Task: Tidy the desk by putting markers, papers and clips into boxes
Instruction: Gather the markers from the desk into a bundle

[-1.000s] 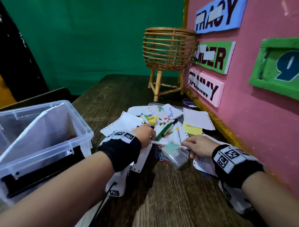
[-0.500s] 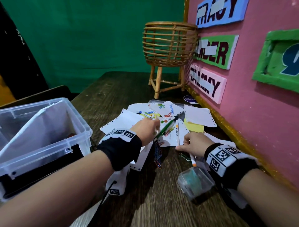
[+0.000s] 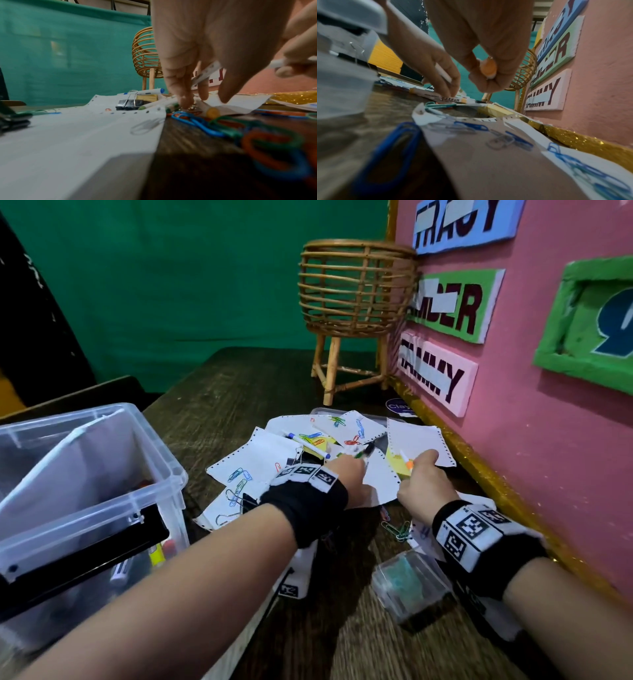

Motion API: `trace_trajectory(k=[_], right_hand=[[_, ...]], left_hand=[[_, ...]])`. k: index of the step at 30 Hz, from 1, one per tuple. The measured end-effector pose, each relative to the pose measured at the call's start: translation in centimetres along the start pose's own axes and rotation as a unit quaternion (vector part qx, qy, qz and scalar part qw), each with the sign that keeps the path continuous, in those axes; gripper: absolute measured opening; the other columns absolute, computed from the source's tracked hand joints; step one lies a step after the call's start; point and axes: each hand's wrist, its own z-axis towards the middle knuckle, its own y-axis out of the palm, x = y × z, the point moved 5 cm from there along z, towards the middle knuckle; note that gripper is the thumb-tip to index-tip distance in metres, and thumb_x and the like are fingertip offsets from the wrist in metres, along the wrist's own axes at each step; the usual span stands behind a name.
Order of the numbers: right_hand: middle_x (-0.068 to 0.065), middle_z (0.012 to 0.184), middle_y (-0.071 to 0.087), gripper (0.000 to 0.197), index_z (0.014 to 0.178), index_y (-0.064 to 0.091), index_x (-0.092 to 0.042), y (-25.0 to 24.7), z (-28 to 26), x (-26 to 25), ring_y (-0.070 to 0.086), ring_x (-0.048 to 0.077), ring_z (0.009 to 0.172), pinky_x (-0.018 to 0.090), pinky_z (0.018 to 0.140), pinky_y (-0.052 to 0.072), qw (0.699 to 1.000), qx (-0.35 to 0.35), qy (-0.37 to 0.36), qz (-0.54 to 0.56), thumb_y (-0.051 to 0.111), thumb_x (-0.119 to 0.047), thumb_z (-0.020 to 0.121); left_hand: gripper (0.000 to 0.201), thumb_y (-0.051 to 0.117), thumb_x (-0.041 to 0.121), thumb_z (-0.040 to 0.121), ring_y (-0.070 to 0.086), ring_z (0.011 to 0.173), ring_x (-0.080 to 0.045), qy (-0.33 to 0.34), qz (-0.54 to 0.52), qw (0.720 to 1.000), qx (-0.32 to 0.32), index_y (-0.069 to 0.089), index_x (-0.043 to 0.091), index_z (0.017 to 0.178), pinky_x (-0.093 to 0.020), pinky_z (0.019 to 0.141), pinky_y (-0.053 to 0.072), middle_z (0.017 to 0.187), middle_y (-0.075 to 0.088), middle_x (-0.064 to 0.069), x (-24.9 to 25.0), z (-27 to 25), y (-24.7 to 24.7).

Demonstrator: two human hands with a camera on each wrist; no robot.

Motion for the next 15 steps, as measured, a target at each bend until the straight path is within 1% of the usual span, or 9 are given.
trace_trajectory(k=[2, 4, 6, 7, 8, 10, 12, 13, 15], right_hand=[[0.027, 0.104, 0.058, 0.035, 0.117, 0.029, 0.001, -0.3, -0.1, -0.1, 0.057, 0.040, 0.089, 0.034, 0.067, 0.039, 0.999, 0.023, -0.004, 0.024, 0.044, -0.004, 0.087], [0.028, 0.112, 0.057, 0.033, 0.119, 0.032, 0.002, -0.4, -0.1, -0.4, 0.057, 0.041, 0.098, 0.036, 0.073, 0.040, 0.999, 0.038, -0.011, 0.033, 0.043, -0.010, 0.090], [0.027, 0.122, 0.051, 0.039, 0.122, 0.035, 0.003, -0.8, -0.3, -0.6, 0.052, 0.040, 0.108, 0.037, 0.081, 0.041, 0.997, 0.060, -0.009, 0.051, 0.041, -0.024, 0.094], [0.026, 0.124, 0.049, 0.045, 0.123, 0.036, 0.003, -1.1, -0.4, -0.7, 0.051, 0.039, 0.111, 0.037, 0.084, 0.040, 0.995, 0.074, -0.009, 0.064, 0.039, -0.032, 0.096], [0.024, 0.125, 0.049, 0.048, 0.123, 0.037, 0.002, -1.4, -0.6, -0.8, 0.051, 0.037, 0.112, 0.036, 0.083, 0.038, 0.993, 0.089, -0.014, 0.074, 0.037, -0.037, 0.096], [0.022, 0.124, 0.051, 0.051, 0.122, 0.040, 0.001, -1.7, -1.0, -1.2, 0.051, 0.035, 0.112, 0.033, 0.080, 0.036, 0.989, 0.109, -0.034, 0.096, 0.034, -0.042, 0.096], [0.022, 0.119, 0.055, 0.047, 0.117, 0.045, 0.001, -1.9, -1.4, -1.7, 0.052, 0.035, 0.111, 0.032, 0.082, 0.037, 0.983, 0.111, -0.072, 0.124, 0.033, -0.040, 0.097], [0.021, 0.112, 0.058, 0.041, 0.111, 0.048, -0.001, -1.9, -1.5, -1.9, 0.053, 0.034, 0.108, 0.031, 0.081, 0.036, 0.979, 0.113, -0.097, 0.142, 0.032, -0.036, 0.098], [0.015, 0.093, 0.058, 0.029, 0.094, 0.049, -0.007, -2.2, -1.7, -2.3, 0.055, 0.032, 0.094, 0.027, 0.074, 0.034, 0.965, 0.126, -0.146, 0.177, 0.031, -0.029, 0.099]], left_hand=[[0.030, 0.048, 0.013, 0.091, 0.057, 0.110, -0.031, -0.016, 0.012, 1.000, -0.008, 0.049, 0.002, 0.119, -0.038, 0.091, 0.049, 0.119, 0.058, -0.017, 0.1, 0.2, 0.2], [0.029, 0.048, 0.009, 0.091, 0.056, 0.111, -0.032, -0.018, -0.002, 1.000, 0.005, 0.048, 0.002, 0.119, -0.037, 0.090, 0.048, 0.119, 0.057, -0.017, 0.0, 0.1, 0.1], [0.026, 0.049, 0.006, 0.088, 0.056, 0.108, -0.033, -0.022, -0.056, 0.997, 0.050, 0.048, 0.004, 0.114, -0.039, 0.088, 0.048, 0.114, 0.059, -0.018, -0.1, -0.1, -0.6], [0.024, 0.050, 0.005, 0.087, 0.056, 0.105, -0.033, -0.019, -0.092, 0.992, 0.083, 0.048, 0.005, 0.111, -0.038, 0.085, 0.047, 0.110, 0.060, -0.018, 0.0, -0.3, -1.1], [0.022, 0.052, 0.006, 0.086, 0.056, 0.103, -0.033, -0.009, -0.125, 0.985, 0.120, 0.048, 0.006, 0.108, -0.036, 0.083, 0.045, 0.108, 0.061, -0.017, 0.1, -0.6, -1.6], [0.021, 0.057, 0.007, 0.085, 0.056, 0.099, -0.032, 0.041, -0.169, 0.970, 0.169, 0.049, 0.004, 0.104, -0.029, 0.075, 0.037, 0.105, 0.062, -0.017, 1.2, -1.6, -2.5], [0.023, 0.059, 0.005, 0.083, 0.057, 0.096, -0.034, 0.120, -0.192, 0.954, 0.198, 0.051, -0.001, 0.104, -0.025, 0.069, 0.029, 0.101, 0.063, -0.020, 2.6, -2.9, -3.0], [0.025, 0.060, 0.004, 0.081, 0.058, 0.095, -0.036, 0.153, -0.197, 0.945, 0.212, 0.053, -0.004, 0.104, -0.027, 0.069, 0.031, 0.099, 0.063, -0.021, 3.1, -3.6, -3.2], [0.024, 0.061, 0.001, 0.077, 0.059, 0.088, -0.038, 0.193, -0.214, 0.930, 0.228, 0.055, -0.006, 0.099, -0.032, 0.072, 0.038, 0.092, 0.063, -0.023, 3.5, -4.6, -3.5]])
